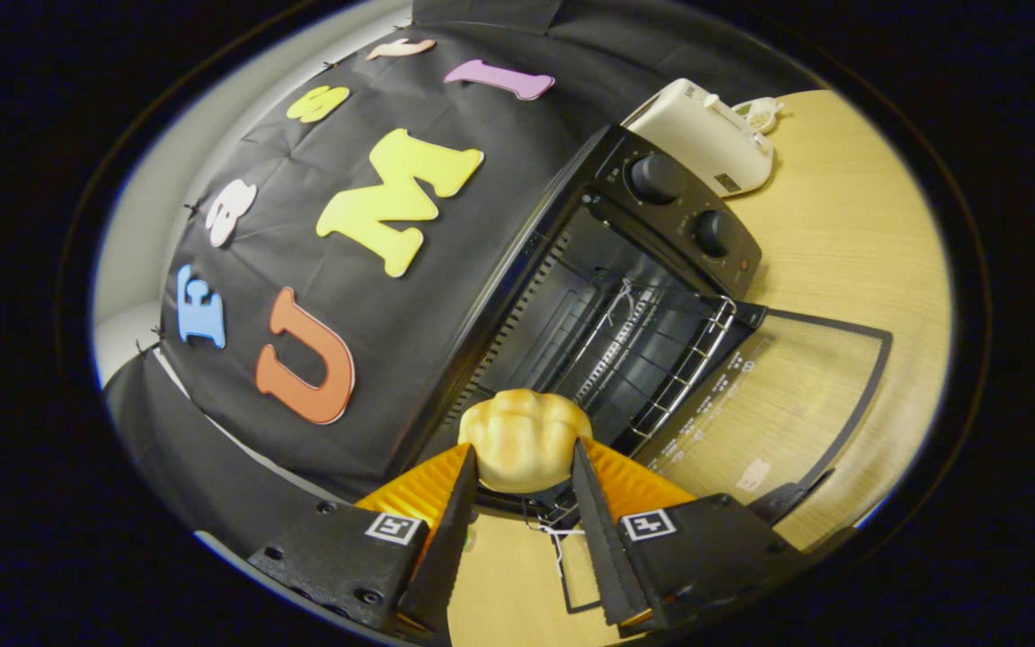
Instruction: Open the toaster oven, put the food inside, and close the toaster oven door.
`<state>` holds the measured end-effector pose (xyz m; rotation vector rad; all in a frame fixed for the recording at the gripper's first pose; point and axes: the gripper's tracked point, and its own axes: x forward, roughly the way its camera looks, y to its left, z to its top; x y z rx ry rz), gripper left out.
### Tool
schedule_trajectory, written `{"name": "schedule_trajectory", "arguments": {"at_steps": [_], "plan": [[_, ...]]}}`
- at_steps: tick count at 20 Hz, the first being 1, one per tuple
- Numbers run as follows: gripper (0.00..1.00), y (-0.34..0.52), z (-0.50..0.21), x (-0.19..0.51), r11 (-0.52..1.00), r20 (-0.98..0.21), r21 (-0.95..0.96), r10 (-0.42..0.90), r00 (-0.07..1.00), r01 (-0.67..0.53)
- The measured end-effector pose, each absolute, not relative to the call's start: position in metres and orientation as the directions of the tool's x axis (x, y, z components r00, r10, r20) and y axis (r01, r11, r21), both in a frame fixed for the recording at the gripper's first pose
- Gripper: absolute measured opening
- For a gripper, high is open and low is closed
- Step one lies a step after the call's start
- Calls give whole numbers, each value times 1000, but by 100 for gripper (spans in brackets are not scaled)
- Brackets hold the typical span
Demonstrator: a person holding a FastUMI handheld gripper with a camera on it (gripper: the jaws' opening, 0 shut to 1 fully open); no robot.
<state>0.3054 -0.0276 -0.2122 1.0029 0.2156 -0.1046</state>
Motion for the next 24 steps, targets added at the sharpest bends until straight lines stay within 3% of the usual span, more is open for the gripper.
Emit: {"name": "schedule_trajectory", "arguments": {"at_steps": [18, 24], "plan": [[67, -55, -233, 363, 694, -309, 682, -12, 951, 230], [84, -58, -225, 361, 698, -293, 678, -30, 956, 229]]}}
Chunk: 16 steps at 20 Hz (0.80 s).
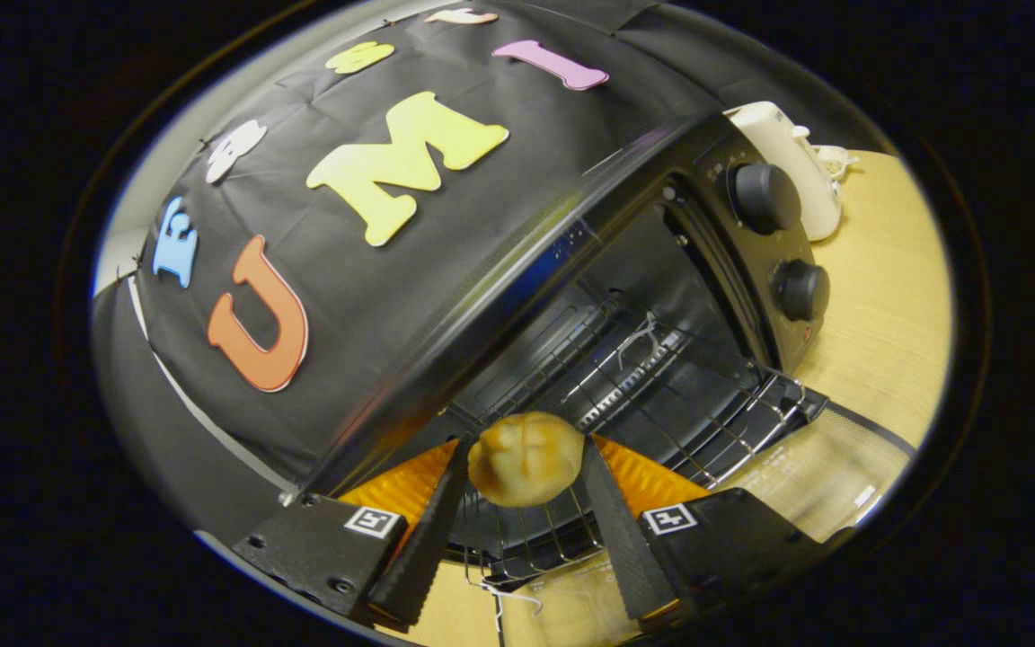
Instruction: Open the toaster oven, put the food inside, and close the toaster oven door.
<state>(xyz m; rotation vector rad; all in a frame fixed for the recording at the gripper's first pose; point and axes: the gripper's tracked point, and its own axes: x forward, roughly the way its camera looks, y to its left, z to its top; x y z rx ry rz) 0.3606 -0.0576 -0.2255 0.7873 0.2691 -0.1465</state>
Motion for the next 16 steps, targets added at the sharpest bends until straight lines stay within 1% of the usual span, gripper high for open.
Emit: {"name": "schedule_trajectory", "arguments": {"at_steps": [1, 2, 8, 13, 16], "plan": [[93, -57, -228, 358, 706, -310, 665, -36, 950, 244], [100, -61, -229, 358, 713, -321, 654, -40, 946, 252], [100, -50, -227, 338, 713, -327, 654, -36, 944, 254], [100, -26, -200, 308, 759, -251, 622, -40, 967, 193], [100, -13, -177, 277, 833, -176, 536, -44, 983, 134]]}}
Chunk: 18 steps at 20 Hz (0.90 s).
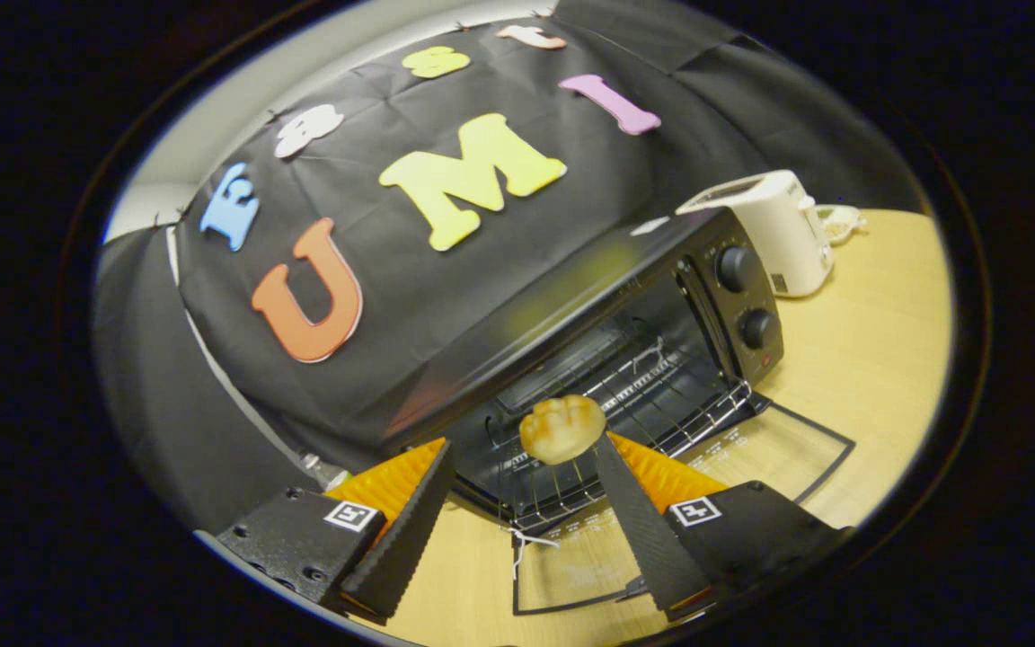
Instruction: Open the toaster oven, put the food inside, and close the toaster oven door.
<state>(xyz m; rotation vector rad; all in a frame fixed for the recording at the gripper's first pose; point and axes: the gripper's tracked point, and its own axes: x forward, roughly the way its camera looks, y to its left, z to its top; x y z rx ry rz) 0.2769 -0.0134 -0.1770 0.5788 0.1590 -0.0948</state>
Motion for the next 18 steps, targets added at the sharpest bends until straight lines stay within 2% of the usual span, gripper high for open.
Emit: {"name": "schedule_trajectory", "arguments": {"at_steps": [4, 7, 13, 18], "plan": [[100, -1, -156, 230, 901, -118, 423, -46, 992, 92], [100, 18, -147, 193, 950, -106, 311, 1, 994, 32], [100, 22, -168, 122, 987, -207, 159, 1, 978, 32], [100, 6, -200, 101, 990, -306, 128, -21, 952, 63]]}}
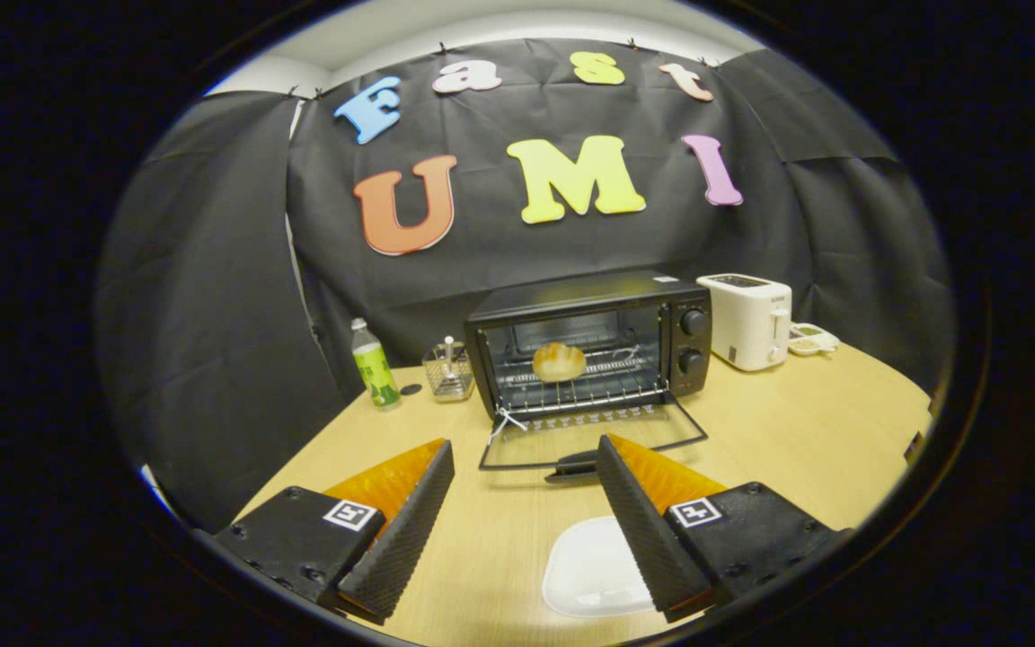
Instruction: Open the toaster oven, put the food inside, and close the toaster oven door.
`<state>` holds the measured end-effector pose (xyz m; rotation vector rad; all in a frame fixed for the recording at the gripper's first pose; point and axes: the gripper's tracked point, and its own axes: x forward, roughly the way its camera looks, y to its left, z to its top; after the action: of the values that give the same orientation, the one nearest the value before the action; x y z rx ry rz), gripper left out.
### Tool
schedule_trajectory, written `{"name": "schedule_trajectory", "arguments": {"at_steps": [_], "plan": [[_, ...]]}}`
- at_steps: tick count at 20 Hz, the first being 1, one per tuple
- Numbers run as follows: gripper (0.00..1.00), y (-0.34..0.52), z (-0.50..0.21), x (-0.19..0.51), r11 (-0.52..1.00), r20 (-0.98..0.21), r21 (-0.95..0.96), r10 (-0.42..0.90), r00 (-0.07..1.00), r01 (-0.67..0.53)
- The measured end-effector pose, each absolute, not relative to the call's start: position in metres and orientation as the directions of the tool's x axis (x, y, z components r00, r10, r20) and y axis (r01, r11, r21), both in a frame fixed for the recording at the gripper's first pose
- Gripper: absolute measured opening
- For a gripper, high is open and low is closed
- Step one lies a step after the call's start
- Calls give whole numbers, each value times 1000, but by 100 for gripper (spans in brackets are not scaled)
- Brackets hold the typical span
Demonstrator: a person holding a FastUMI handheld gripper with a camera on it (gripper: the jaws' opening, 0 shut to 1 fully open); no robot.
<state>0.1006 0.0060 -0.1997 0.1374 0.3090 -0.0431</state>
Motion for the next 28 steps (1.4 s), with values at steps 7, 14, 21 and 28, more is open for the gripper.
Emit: {"name": "schedule_trajectory", "arguments": {"at_steps": [7, 14, 21, 28], "plan": [[100, -46, -240, 120, 984, -457, 70, -113, 882, 163], [100, -54, -275, 141, 989, -614, 4, -116, 781, 150], [100, -51, -304, 160, 991, -697, -6, -101, 710, 136], [100, -47, -320, 179, 993, -720, -5, -85, 689, 117]]}}
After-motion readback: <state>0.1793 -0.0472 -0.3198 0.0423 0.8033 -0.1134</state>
